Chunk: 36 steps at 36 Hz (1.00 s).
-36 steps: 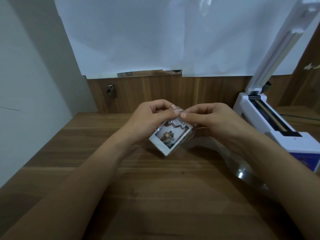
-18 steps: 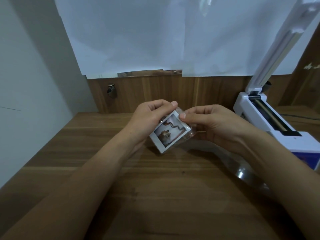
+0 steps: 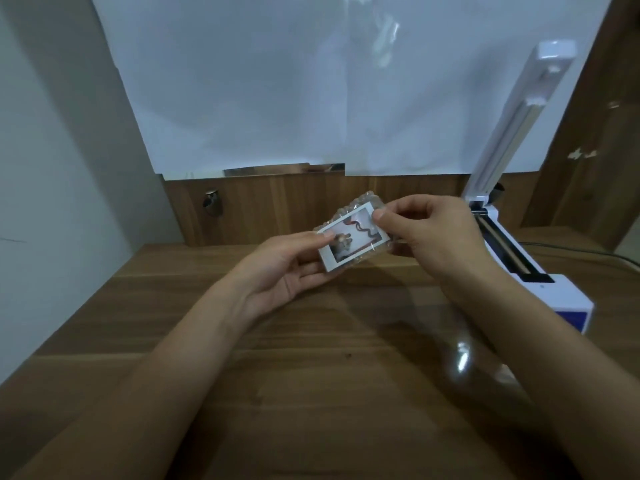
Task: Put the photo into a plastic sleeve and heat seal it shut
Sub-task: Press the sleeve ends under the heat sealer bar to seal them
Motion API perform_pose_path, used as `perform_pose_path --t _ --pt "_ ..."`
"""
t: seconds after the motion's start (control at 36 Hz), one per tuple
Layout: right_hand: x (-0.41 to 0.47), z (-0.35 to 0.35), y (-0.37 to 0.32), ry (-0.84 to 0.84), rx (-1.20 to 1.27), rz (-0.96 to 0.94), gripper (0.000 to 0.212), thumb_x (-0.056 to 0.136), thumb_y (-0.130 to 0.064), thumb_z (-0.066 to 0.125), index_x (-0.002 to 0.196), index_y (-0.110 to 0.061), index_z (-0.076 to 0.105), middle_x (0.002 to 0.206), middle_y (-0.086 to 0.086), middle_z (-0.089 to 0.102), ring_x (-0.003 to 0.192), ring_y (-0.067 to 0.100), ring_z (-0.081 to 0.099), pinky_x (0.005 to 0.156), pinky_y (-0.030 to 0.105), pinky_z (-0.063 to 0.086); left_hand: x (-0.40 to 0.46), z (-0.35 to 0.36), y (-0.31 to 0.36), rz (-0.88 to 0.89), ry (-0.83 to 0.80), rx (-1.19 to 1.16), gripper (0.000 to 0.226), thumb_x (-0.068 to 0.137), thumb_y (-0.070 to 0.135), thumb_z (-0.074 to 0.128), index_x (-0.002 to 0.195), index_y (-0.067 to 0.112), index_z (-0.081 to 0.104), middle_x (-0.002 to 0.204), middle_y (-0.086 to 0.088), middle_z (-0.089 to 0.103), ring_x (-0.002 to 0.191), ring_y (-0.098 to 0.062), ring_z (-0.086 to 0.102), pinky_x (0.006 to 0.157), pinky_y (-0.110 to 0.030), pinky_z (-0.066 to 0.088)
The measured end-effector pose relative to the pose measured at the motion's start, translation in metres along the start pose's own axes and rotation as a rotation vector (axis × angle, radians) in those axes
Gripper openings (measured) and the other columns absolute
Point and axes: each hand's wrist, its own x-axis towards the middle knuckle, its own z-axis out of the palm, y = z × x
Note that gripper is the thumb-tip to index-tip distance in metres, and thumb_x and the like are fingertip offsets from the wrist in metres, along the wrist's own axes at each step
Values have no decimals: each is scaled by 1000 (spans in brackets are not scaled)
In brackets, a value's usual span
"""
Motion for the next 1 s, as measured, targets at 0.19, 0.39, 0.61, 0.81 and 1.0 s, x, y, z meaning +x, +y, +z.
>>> perform_pose_path --t 0.19,0.39,0.61,0.81,1.0 --pt "-5 -16 -9 106 -96 -30 9 91 -25 79 86 -17 79 82 1 79 72 16 77 65 34 66 1 25 -5 176 80 91 26 85 10 80 111 5 78 111 -17 80 102 -27 78 71 -32 65" --pt "-10 -49 -12 101 -32 79 7 86 -29 81 85 -22 80 77 -5 79 72 9 76 59 21 62 2 55 -3 205 122 178 22 86 7 80 108 4 78 102 -13 82 95 -23 80 66 -28 64" --pt "-12 -94 -19 67 68 261 12 90 -21 78 91 -9 80 57 -1 74 47 5 69 45 14 50 18 93 -13 177 126 200 18 86 5 80 104 4 77 96 -12 83 87 -21 81 63 -27 63" --pt "-8 -120 -13 55 113 336 9 89 -15 77 87 -7 80 59 1 69 52 10 63 54 20 55 36 117 -19 116 119 164 16 87 2 77 103 0 77 91 -15 82 76 -20 80 55 -27 62" --pt "-1 -140 -3 101 19 338 11 85 -16 84 91 -7 82 76 7 78 60 10 69 58 20 57 51 132 -36 2 141 109 9 88 4 75 96 7 75 93 -13 83 72 -18 78 54 -25 63"
